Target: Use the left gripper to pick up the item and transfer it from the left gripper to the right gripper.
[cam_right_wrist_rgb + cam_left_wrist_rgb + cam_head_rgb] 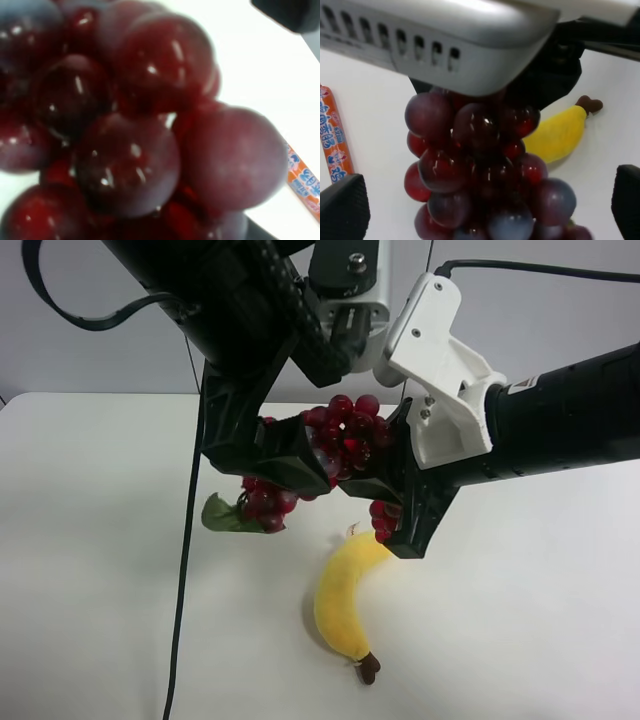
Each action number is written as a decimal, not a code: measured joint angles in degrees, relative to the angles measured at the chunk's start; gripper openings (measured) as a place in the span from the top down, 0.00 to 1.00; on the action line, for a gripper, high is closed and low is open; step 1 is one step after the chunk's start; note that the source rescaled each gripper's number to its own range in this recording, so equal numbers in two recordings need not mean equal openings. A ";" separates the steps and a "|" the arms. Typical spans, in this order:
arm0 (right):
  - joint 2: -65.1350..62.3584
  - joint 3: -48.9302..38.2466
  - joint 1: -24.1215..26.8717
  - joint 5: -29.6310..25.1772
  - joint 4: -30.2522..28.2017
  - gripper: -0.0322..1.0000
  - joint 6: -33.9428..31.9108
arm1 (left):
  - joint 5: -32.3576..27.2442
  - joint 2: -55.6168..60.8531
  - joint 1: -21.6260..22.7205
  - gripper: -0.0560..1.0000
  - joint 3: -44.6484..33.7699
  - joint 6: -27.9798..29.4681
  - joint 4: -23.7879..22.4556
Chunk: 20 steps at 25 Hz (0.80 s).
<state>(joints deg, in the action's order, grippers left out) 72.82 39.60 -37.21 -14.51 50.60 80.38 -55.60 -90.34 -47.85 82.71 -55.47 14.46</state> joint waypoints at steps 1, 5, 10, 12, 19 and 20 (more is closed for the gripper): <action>0.00 0.00 0.00 -0.01 0.00 0.96 0.00 | 0.00 0.00 0.00 0.00 0.00 0.00 0.05; 0.00 0.00 0.00 -0.06 0.00 0.96 0.00 | -0.06 0.00 0.00 0.00 0.00 0.37 0.05; 0.00 0.00 0.00 -0.06 0.00 0.96 0.00 | -0.25 2.39 0.00 0.00 0.00 2.59 -0.86; 0.00 0.00 0.00 -0.06 0.00 0.96 0.00 | -0.73 4.22 0.00 0.00 0.00 4.17 -2.57; 0.00 0.00 0.00 -0.06 0.00 0.96 -0.17 | -8.12 10.07 0.00 0.00 0.00 15.59 -11.01; 0.00 0.00 0.00 -0.06 0.00 0.96 -0.17 | -9.97 10.65 0.00 0.00 0.00 17.67 -11.49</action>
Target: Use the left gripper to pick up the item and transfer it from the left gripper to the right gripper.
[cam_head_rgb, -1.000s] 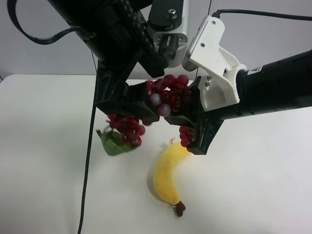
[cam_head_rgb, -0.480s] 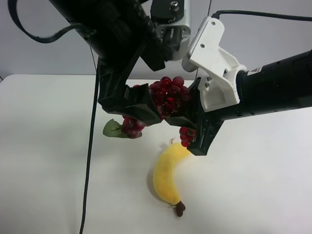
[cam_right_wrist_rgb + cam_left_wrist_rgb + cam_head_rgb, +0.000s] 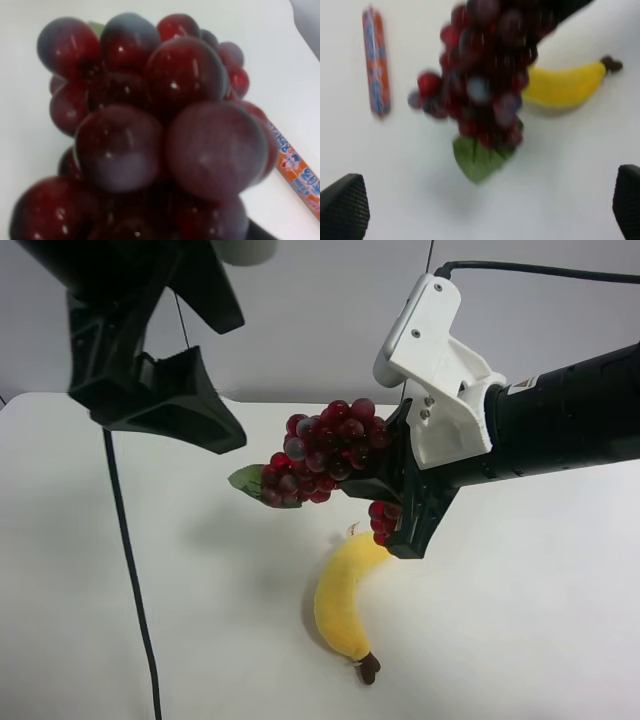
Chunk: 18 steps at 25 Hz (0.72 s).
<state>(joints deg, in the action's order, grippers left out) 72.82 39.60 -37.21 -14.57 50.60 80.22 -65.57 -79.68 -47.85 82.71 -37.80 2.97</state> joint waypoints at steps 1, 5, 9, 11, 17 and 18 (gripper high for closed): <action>0.00 0.00 0.00 0.00 0.00 0.96 0.00 | -1.76 0.64 0.00 0.00 0.07 1.75 -0.30; 0.00 0.00 0.00 0.00 0.00 0.96 0.00 | -3.68 3.65 0.00 0.00 -0.09 9.08 -0.52; 0.00 0.00 0.00 0.00 0.00 0.96 0.00 | -3.68 8.99 0.00 0.00 -5.58 14.04 -1.48; 0.00 0.00 0.00 0.00 0.00 0.96 0.00 | -3.68 12.45 -0.07 0.00 -10.93 16.21 -2.97; 0.00 0.00 0.00 0.00 0.00 0.96 0.00 | -4.00 26.49 -0.07 0.00 -25.21 24.50 -3.59; 0.00 0.00 0.00 0.00 0.00 0.96 0.00 | -3.95 29.46 -0.07 0.00 -27.08 25.93 -3.59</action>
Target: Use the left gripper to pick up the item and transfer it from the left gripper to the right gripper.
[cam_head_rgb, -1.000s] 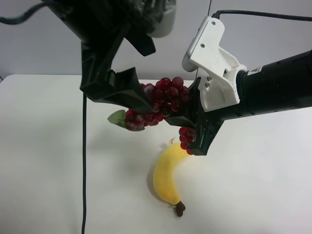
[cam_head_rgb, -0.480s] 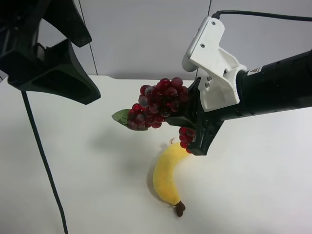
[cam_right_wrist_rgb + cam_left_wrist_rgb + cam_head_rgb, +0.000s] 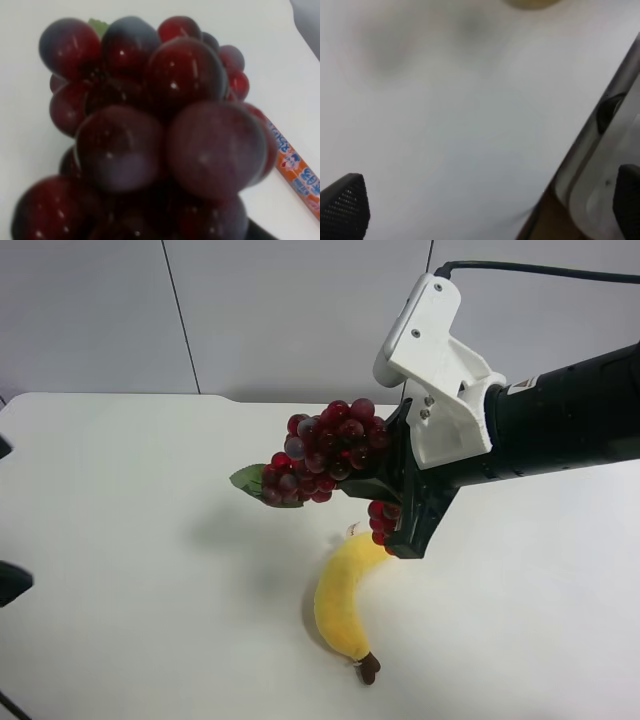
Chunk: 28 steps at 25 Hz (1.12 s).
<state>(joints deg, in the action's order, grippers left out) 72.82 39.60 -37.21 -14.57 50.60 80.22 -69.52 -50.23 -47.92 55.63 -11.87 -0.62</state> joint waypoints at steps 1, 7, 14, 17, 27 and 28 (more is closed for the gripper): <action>0.00 0.00 0.00 0.00 0.00 0.96 0.00 | 0.51 2.99 0.00 0.00 -1.50 1.27 0.00; 0.00 0.00 0.00 0.00 0.00 0.96 0.00 | 4.48 19.32 0.00 0.00 -11.04 5.81 -0.05; 0.00 0.00 0.00 0.68 0.00 0.96 0.00 | 6.44 34.22 0.00 0.00 -20.76 6.79 0.05; 0.00 0.00 0.00 1.36 0.71 0.96 0.00 | 6.55 38.72 0.00 0.00 -24.57 7.39 0.31; 0.00 0.00 0.00 2.14 2.60 0.96 -0.08 | 8.82 48.38 0.00 0.00 -26.20 9.54 0.03; 0.00 0.00 0.00 2.14 2.60 0.96 -0.13 | 8.82 48.39 0.00 0.00 -26.20 9.76 0.01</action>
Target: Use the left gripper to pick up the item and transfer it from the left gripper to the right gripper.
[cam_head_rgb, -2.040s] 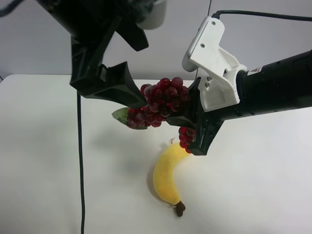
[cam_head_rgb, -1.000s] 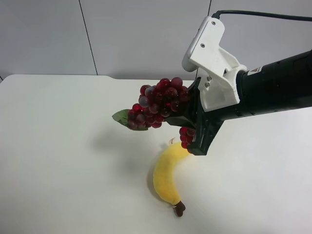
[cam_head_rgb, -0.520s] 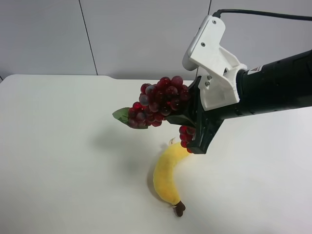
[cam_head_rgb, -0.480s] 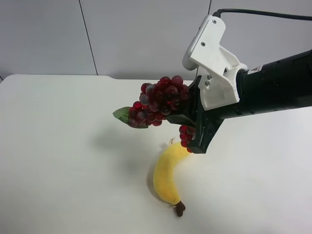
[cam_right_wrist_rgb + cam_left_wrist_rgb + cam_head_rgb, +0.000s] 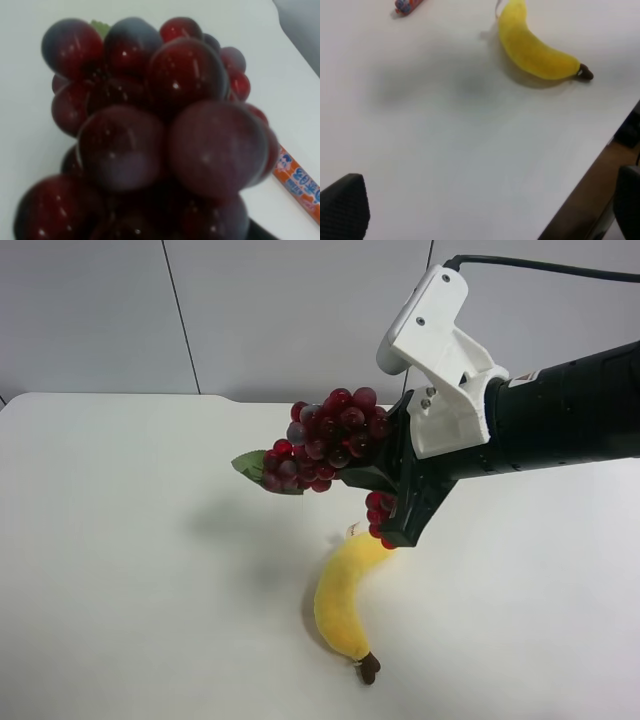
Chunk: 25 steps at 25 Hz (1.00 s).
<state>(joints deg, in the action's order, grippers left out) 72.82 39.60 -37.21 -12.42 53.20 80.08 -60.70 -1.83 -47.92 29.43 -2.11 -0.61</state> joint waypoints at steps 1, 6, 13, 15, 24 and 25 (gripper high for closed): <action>0.00 0.00 0.00 0.00 0.00 0.96 0.00 | 0.00 0.07 0.00 0.00 0.00 0.05 -0.05; 0.00 0.00 0.00 0.33 0.00 0.95 -0.16 | 0.00 0.07 0.00 0.00 0.00 0.05 -0.15; 0.00 0.00 0.37 1.32 -0.29 0.97 -6.57 | 0.00 0.07 6.46 0.00 0.00 0.05 -0.17; 0.00 0.00 1.38 0.91 -1.02 0.97 -8.79 | 0.00 0.07 12.43 0.00 0.00 0.05 -0.17; 0.05 1.06 8.94 -8.28 -6.55 0.97 -20.46 | 0.06 1.80 37.09 0.00 -0.13 0.05 -0.17; 0.05 2.10 9.88 -9.86 -8.21 0.97 -22.40 | 0.06 1.98 38.89 0.00 -0.19 0.05 -0.17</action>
<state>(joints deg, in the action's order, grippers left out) 72.88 41.70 -27.33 -22.28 44.99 57.68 -60.63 0.15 -9.03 29.24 -2.06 -0.78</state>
